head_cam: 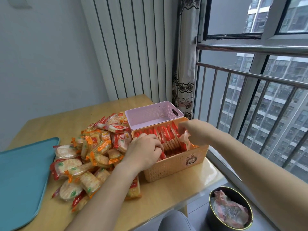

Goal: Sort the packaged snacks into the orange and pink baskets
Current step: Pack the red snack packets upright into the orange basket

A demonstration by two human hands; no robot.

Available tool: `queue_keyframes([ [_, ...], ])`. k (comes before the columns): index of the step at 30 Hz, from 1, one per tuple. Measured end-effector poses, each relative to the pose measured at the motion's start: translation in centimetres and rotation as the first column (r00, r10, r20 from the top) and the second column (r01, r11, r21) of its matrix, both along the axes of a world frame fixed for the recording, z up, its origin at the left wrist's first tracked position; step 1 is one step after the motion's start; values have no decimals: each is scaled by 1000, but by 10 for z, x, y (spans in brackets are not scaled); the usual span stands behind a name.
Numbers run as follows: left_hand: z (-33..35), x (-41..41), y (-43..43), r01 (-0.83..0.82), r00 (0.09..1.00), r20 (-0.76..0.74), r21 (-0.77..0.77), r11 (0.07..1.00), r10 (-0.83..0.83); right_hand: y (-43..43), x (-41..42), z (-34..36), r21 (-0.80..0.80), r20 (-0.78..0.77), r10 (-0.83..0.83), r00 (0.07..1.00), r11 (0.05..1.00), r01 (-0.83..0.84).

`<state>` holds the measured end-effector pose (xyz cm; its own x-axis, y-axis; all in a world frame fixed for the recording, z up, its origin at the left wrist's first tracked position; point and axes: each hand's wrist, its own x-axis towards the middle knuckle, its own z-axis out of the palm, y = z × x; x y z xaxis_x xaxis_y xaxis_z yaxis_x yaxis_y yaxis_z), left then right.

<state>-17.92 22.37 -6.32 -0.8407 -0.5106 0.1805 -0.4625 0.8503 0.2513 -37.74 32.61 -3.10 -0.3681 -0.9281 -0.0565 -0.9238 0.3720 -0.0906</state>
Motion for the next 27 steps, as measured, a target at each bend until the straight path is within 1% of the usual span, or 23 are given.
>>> queue_keyframes([
  [2,-2,1,-1,-4,1000,-21,23,1000,5,-1,-5,-4,50,-67,38,997,998,-35],
  [4,-6,3,-1,-8,999,-51,36,999,10,-4,-7,-6,29,-131,68,989,997,-65],
  [6,-10,3,-2,-10,997,-77,46,999,14,-5,-8,-6,62,-179,107,978,993,-98],
  [8,-13,4,-2,-9,995,-94,52,999,14,-5,-7,-3,116,-197,147,969,985,-126],
  [10,-15,3,-3,-9,995,-100,63,998,15,-2,-8,5,100,-188,164,968,984,-147],
  [12,-17,2,-3,-12,994,-109,80,997,21,3,-9,19,3,-117,132,984,991,-133],
  [14,-18,2,-3,-13,991,-132,103,995,27,8,-7,32,-142,27,68,997,988,-64],
  [16,-20,2,-4,-15,988,-151,132,991,35,7,-3,34,-247,194,3,981,968,46],
  [18,-21,2,-5,-15,986,-163,159,987,41,7,4,29,-285,378,-29,925,947,146],
  [19,-21,2,-5,-12,984,-172,171,985,42,8,8,26,-289,475,-34,879,938,192],
  [21,-21,3,-4,-6,978,-202,192,981,46,10,14,18,-288,587,-43,808,922,259],
  [23,-21,4,-3,-15,969,-237,219,976,68,11,18,8,-279,571,-71,818,920,275],
  [27,-23,5,-2,-21,960,-266,259,966,92,7,31,-13,-275,412,-88,907,937,216],
])
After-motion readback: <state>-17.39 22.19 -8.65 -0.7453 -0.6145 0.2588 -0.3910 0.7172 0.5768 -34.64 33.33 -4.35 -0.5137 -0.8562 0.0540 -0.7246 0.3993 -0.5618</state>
